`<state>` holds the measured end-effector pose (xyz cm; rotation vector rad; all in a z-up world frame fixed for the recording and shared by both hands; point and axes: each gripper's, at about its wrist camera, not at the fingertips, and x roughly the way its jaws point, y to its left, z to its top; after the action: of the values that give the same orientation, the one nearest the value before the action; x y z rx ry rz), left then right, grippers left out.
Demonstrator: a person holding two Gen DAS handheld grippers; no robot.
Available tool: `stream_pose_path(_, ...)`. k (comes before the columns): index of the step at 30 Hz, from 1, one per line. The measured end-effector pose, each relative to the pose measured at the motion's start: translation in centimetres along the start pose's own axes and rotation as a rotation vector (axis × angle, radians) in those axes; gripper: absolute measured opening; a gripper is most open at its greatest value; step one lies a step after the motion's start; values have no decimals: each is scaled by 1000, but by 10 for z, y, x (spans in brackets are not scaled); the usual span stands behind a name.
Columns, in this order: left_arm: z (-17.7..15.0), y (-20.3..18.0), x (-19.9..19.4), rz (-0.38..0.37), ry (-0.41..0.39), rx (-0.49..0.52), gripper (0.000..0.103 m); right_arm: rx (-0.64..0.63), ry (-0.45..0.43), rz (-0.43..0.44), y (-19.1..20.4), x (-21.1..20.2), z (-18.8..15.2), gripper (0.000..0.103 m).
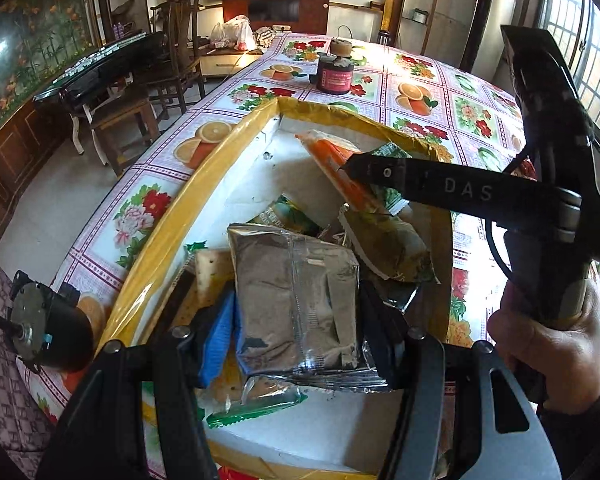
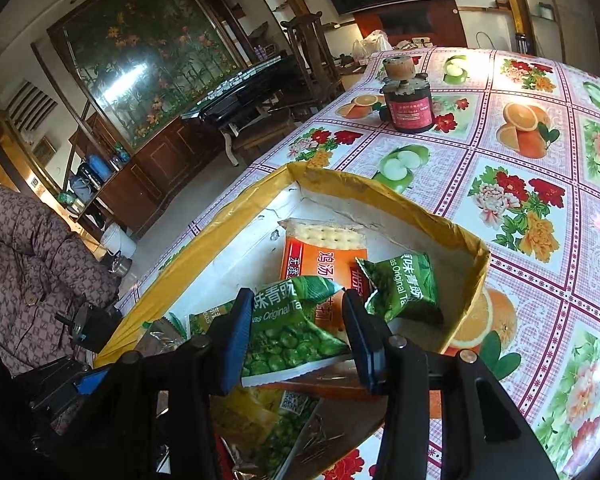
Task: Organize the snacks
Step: 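Carry both held bags into the white tray and open both tools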
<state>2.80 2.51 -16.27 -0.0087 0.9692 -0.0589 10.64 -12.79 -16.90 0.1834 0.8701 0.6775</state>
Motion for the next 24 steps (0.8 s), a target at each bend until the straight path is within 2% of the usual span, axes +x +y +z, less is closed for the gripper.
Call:
stream_pose_path(8, -1, -1, 1, 10, 15, 5, 65, -8, 12, -10, 1, 1, 2, 55)
stream_pose_path(13, -6, -4, -3, 3, 12, 6, 81, -21, 11, -11, 3, -2, 4, 61)
stream_pose_path(20, -11, -9, -14, 5, -7, 17, 83, -21, -15, -12, 5, -17, 6, 67)
stream_pose_path(24, -15, -8, -25, 18, -29, 16, 90, -24, -31, -15, 8, -24, 6, 69)
